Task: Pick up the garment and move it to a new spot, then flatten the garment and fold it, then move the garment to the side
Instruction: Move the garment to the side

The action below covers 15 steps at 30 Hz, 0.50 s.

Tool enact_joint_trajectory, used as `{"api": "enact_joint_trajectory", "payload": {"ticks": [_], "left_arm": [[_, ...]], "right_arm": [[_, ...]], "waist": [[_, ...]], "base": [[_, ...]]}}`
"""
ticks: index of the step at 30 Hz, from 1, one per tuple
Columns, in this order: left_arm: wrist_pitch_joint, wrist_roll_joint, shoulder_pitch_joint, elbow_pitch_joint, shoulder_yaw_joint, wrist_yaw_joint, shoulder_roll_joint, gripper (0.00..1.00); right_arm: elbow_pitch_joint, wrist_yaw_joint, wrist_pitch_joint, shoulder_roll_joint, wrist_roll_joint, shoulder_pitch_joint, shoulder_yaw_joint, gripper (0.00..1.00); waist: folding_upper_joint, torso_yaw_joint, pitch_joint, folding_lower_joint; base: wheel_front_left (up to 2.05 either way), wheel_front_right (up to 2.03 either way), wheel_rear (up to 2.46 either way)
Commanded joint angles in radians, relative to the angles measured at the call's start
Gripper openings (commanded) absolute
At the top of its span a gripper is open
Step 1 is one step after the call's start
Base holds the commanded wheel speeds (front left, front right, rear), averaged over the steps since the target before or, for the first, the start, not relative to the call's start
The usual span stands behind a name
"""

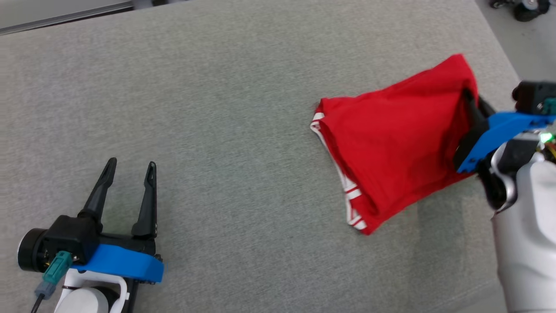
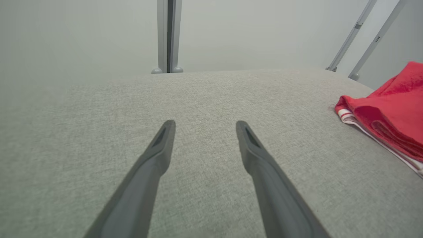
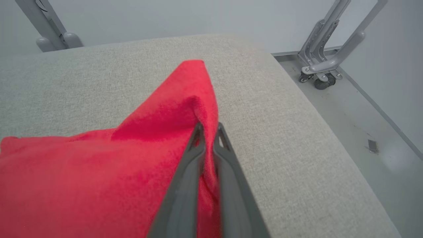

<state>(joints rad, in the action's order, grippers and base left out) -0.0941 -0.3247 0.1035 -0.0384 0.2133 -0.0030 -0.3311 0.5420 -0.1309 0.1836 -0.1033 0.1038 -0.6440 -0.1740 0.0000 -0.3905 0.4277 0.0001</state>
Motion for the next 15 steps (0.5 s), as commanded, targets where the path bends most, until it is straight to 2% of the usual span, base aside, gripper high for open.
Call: {"api": "enact_joint_trajectory", "payload": {"ticks": [1,6,12,13,14,15], "left_arm": [[-0.003,-0.003,-0.006,-0.009,-0.001,0.007,-0.002,1.0],[-0.009,-0.008,-0.009,-0.013,0.008,0.011,0.006,1.0],[-0.021,-0.011,-0.014,-0.01,0.01,0.016,0.009,1.0],[-0.023,-0.012,-0.014,-0.009,0.011,0.016,0.01,1.0],[-0.025,-0.013,-0.015,-0.007,0.013,0.015,0.01,1.0],[-0.026,-0.014,-0.015,-0.005,0.014,0.015,0.011,1.0]], "right_arm": [[0.022,0.0,0.01,-0.035,-0.018,-0.056,-0.021,0.0],[0.045,0.0,0.016,-0.111,-0.044,-0.102,-0.103,0.0],[0.037,0.0,0.019,-0.18,-0.088,-0.083,-0.186,0.0],[0.036,0.0,0.014,-0.18,-0.097,-0.08,-0.2,0.26],[0.032,0.0,0.005,-0.175,-0.104,-0.077,-0.209,0.83],[0.028,0.0,-0.006,-0.17,-0.111,-0.077,-0.222,1.0]], "waist": [[0.0,0.036,0.011,-0.0001],[0.0,0.094,0.017,-0.0001],[0.0,0.135,0.027,-0.0001],[0.0,0.14,0.028,-0.0001],[0.0,0.143,0.028,-0.0001],[0.0,0.146,0.028,-0.0001]], "base": [[0.0,0.0,0.0],[0.0,0.0,0.0],[0.0,0.0,0.0],[0.0,0.0,0.0],[0.0,0.0,0.0],[0.0,0.0,0.0]]}}
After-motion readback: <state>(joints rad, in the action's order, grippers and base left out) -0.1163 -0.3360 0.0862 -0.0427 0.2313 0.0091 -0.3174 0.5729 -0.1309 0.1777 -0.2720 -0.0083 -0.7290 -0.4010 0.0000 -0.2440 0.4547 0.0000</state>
